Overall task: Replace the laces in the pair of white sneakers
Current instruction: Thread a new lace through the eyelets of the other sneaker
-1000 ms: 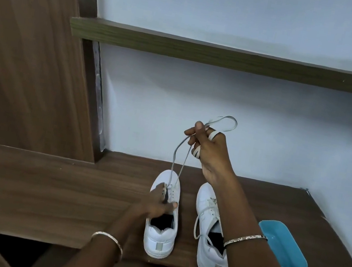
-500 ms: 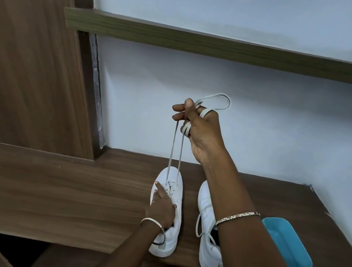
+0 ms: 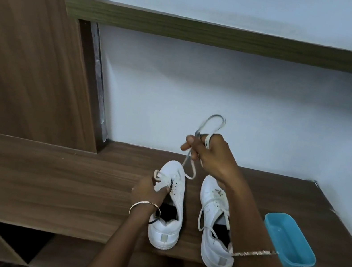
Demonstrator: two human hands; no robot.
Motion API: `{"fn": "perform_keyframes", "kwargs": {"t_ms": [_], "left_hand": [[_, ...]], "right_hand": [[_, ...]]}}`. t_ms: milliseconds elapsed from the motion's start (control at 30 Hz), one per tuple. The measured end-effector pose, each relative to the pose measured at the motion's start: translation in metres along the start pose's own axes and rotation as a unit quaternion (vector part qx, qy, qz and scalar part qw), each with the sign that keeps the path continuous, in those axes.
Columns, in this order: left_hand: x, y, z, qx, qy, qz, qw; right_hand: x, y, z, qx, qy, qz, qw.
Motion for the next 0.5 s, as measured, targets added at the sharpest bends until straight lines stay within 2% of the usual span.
{"fn": "perform_keyframes", "kwargs": {"t_ms": [133, 167, 233, 300, 333, 400, 500], "left_hand": [[0.001, -0.006, -0.002, 0.036, -0.009, 0.034, 0.999], [0.001, -0.006, -0.004, 0.071, 0.013, 0.035, 0.997], [-0.002, -0.007, -0.009, 0.188, 0.158, 0.053, 0.968], [-0.003, -0.015, -0.008, 0.289, 0.309, 0.103, 0.9], [-0.006, -0.019, -0.01, 0.307, 0.329, 0.129, 0.884], [-0.008, -0.022, -0.013, 0.294, 0.313, 0.15, 0.89], [-0.011, -0.014, -0.009, 0.233, 0.293, 0.136, 0.917]], "right_hand": [[0.03, 0.009, -0.005, -0.025, 0.0, 0.138, 0.99], [0.04, 0.012, -0.004, -0.041, 0.007, 0.178, 0.983], [0.058, 0.014, -0.004, -0.058, 0.013, 0.247, 0.967], [0.074, 0.004, -0.01, -0.049, -0.004, 0.304, 0.952], [0.08, -0.004, -0.018, -0.029, -0.013, 0.323, 0.946], [0.088, -0.024, -0.037, 0.043, -0.01, 0.356, 0.934], [0.084, -0.036, -0.071, 0.198, -0.008, 0.373, 0.906]]}}
Point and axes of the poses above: each hand's wrist, its own x-axis away from the middle knuckle, its own y-axis out of the back of the hand, z = x × y, the point moved 5 cm from there along -x, towards the middle knuckle, and after that the axes turned 15 degrees about -z, right-handed, at the moved point
